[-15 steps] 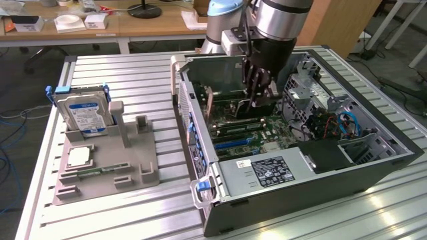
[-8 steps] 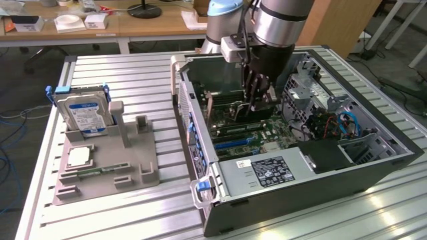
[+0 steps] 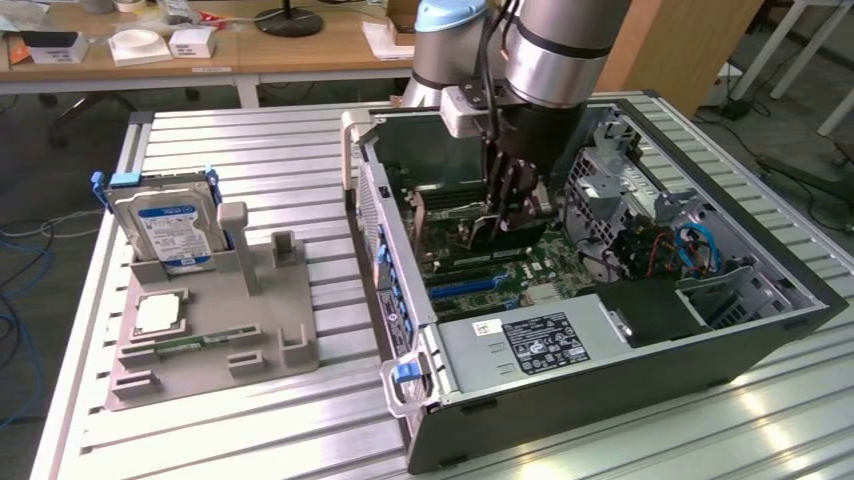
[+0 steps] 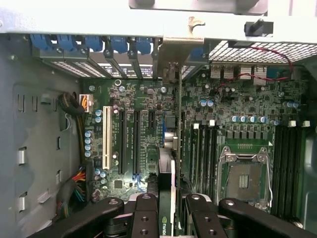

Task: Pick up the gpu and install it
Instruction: 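Insert the gpu into the slot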

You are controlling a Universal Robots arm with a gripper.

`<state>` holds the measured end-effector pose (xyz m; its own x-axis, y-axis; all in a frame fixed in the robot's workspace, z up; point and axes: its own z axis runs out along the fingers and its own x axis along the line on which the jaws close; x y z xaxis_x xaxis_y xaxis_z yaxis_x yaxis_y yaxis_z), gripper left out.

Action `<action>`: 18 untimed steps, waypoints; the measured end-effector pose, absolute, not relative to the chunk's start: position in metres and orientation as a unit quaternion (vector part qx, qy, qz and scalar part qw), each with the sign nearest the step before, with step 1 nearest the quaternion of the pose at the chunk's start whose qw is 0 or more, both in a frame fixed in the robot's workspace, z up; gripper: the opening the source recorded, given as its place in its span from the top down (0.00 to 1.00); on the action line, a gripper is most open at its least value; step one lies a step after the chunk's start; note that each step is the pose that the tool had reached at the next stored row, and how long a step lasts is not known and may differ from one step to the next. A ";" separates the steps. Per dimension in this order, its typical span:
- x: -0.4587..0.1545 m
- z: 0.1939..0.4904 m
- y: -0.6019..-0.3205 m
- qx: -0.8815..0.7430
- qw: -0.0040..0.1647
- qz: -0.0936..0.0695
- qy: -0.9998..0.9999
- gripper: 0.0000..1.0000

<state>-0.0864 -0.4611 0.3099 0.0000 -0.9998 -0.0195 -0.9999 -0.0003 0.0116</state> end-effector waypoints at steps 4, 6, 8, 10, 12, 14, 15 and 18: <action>-0.086 0.304 -0.462 -0.707 0.003 0.011 0.707 0.74; -0.086 0.301 -0.462 -0.707 0.003 0.011 0.707 0.74; -0.086 0.298 -0.462 -0.707 0.003 0.011 0.707 0.74; -0.086 0.294 -0.462 -0.707 0.003 0.011 0.707 0.74; -0.086 0.291 -0.462 -0.707 0.003 0.011 0.707 0.74; -0.086 0.287 -0.462 -0.707 0.003 0.011 0.707 0.74; -0.086 0.285 -0.463 -0.707 0.003 0.011 0.707 0.74; -0.086 0.280 -0.463 -0.707 0.003 0.011 0.707 0.74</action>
